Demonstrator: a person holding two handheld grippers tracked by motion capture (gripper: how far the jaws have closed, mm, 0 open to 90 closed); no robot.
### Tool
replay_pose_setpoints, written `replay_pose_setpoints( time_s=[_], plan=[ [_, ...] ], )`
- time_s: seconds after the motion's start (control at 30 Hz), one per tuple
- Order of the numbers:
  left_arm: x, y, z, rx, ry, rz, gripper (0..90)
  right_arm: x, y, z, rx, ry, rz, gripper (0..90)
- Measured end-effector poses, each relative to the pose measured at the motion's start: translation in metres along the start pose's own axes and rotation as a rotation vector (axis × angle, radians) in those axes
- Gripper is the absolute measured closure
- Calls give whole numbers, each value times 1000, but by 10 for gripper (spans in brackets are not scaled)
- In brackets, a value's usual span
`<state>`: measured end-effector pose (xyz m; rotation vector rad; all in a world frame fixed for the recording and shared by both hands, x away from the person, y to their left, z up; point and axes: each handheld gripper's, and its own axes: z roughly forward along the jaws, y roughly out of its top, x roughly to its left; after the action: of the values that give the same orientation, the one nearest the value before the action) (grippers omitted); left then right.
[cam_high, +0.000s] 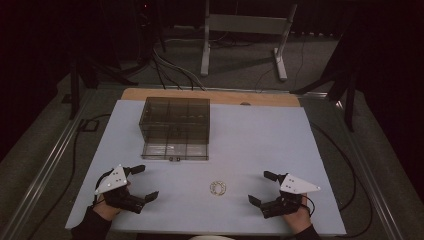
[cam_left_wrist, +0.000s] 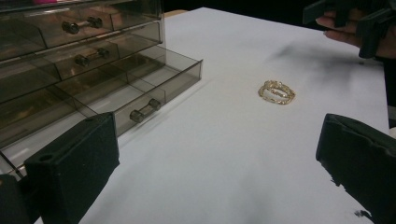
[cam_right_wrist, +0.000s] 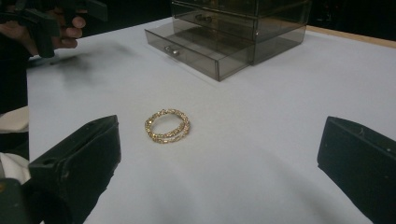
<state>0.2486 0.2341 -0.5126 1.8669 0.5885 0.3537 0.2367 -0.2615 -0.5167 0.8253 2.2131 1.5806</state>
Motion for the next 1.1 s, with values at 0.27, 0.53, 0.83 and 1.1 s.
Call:
replay_pose_setpoints(
  time_s=[0.27,0.53,0.83,1.1],
  plan=[
    [-2,3,1,10,1,4,4,0,0,-1,-5,-5,7,0],
    [-4,13,0,10,-12,0,4,1,2,-1,-17,-19,13,0],
    [-6,30,13,35,-39,-14,4,2,2,-2,-16,-39,6,0],
    [-10,49,27,26,-62,-4,4,1,2,-2,-15,-37,24,0]
  ],
)
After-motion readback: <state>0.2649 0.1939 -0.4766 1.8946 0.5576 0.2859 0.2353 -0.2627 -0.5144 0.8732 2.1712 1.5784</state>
